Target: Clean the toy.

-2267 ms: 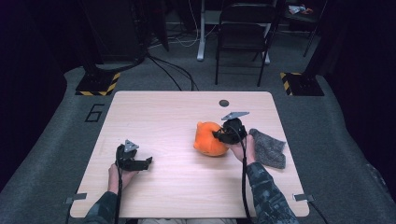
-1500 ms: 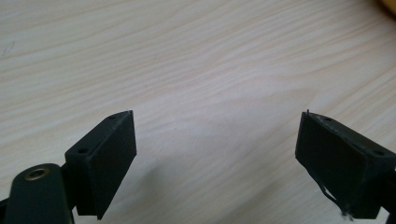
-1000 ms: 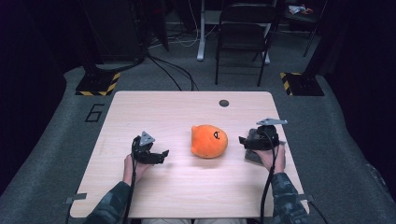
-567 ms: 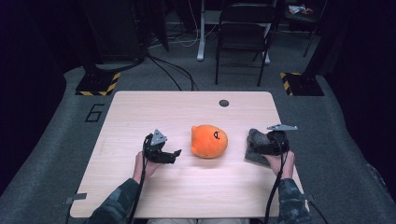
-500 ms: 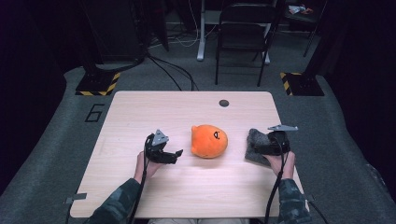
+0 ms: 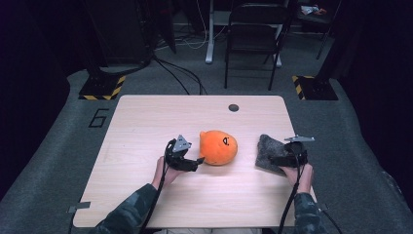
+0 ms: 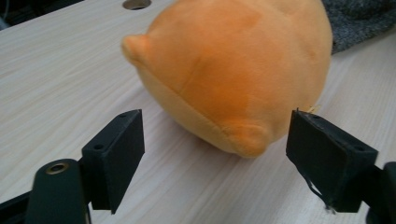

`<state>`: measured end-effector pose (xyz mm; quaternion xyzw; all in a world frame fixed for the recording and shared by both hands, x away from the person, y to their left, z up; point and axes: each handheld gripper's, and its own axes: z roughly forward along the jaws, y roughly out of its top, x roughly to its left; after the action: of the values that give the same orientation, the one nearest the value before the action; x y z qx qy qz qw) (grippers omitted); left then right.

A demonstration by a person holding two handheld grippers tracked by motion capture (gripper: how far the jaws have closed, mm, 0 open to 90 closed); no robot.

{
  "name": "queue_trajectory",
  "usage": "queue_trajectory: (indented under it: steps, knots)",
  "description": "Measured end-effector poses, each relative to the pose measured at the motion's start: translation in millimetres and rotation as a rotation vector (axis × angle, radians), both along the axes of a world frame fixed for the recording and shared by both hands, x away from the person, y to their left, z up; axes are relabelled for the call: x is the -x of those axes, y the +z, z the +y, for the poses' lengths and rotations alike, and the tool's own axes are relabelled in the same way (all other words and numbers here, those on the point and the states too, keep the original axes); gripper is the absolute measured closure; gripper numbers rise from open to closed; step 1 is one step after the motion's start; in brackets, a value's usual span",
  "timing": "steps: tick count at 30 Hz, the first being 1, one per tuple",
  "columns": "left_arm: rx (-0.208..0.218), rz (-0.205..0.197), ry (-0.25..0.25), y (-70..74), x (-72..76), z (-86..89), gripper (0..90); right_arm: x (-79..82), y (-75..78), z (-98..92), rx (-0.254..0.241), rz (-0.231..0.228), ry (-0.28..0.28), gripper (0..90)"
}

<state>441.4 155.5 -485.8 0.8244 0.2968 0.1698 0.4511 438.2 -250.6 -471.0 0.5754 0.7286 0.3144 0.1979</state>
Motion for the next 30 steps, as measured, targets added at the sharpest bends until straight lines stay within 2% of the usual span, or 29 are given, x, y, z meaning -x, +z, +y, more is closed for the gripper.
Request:
queue_trajectory:
  steps: [3, 5, 6, 9, 10, 11, 12, 14, 15, 16, 18, 21, 22, 23, 27, 29, 30]
  knots:
    - [-0.009, 0.025, -0.026, -4.5, -1.5, -7.0, 26.0, -3.6, -3.6, -2.7, 0.011, 0.003, -0.012, 4.1]
    - [-0.026, 0.029, -0.026, -7.3, -1.7, -11.0, 33.9, -6.8, -6.6, -3.4, 0.008, 0.01, -0.018, 3.4]
    - [-0.022, 0.042, -0.036, -10.2, -1.7, -14.0, 35.9, -9.1, -8.6, -3.6, 0.008, 0.008, -0.018, 2.7]
    - [-0.022, 0.034, -0.033, -12.2, -1.2, -16.2, 39.5, -13.6, -13.7, -1.9, 0.002, 0.034, -0.023, 1.6]
    - [-0.01, 0.035, -0.029, -12.6, -1.2, -16.3, 42.2, -20.3, -23.4, 0.9, 0.021, 0.075, -0.007, 0.8]
    - [-0.011, 0.036, -0.027, -12.7, -1.2, -16.1, 43.7, -21.4, -26.4, 2.9, 0.021, 0.11, -0.012, 0.8]
    - [-0.011, 0.036, -0.027, -12.7, -1.2, -16.1, 44.5, -21.4, -26.4, 2.9, 0.021, 0.11, -0.012, 0.8]
    - [-0.012, 0.044, -0.032, -12.7, -1.5, -15.3, 45.3, -24.7, -34.1, 4.9, 0.048, 0.168, 0.004, 0.4]
    - [-0.014, 0.049, -0.031, -12.9, -1.3, -15.1, 45.5, -26.1, -36.9, 9.1, 0.118, 0.169, 0.019, 0.7]
    - [-0.013, 0.05, -0.031, -12.9, -1.3, -15.0, 45.5, -26.1, -36.4, 12.2, 0.144, 0.181, 0.024, 0.7]
    - [-0.015, 0.051, -0.031, -12.9, -1.2, -14.9, 45.6, -25.9, -35.8, 14.0, 0.154, 0.185, 0.026, 0.9]
    - [-0.023, 0.059, -0.035, -13.2, -0.9, -14.1, 46.1, -25.5, -37.2, 12.7, 0.142, 0.187, 0.009, 0.0]
    - [-0.026, 0.057, -0.035, -13.3, -0.9, -14.0, 46.3, -25.7, -38.1, 12.0, 0.143, 0.173, 0.007, 0.0]
    - [-0.026, 0.057, -0.034, -13.3, -0.9, -14.1, 46.3, -25.6, -37.0, 13.3, 0.138, 0.193, -0.007, 0.0]
    - [-0.023, 0.048, -0.028, -14.1, -0.4, -14.7, 46.6, -28.3, -36.3, 13.7, 0.17, 0.188, -0.022, 0.6]
    - [-0.03, 0.053, -0.034, -13.7, -0.2, -14.1, 47.2, -27.5, -33.2, 12.4, 0.148, 0.197, -0.012, 12.5]
    - [-0.03, 0.053, -0.034, -13.7, -0.2, -14.1, 47.3, -27.5, -33.2, 12.4, 0.148, 0.197, -0.012, 12.5]
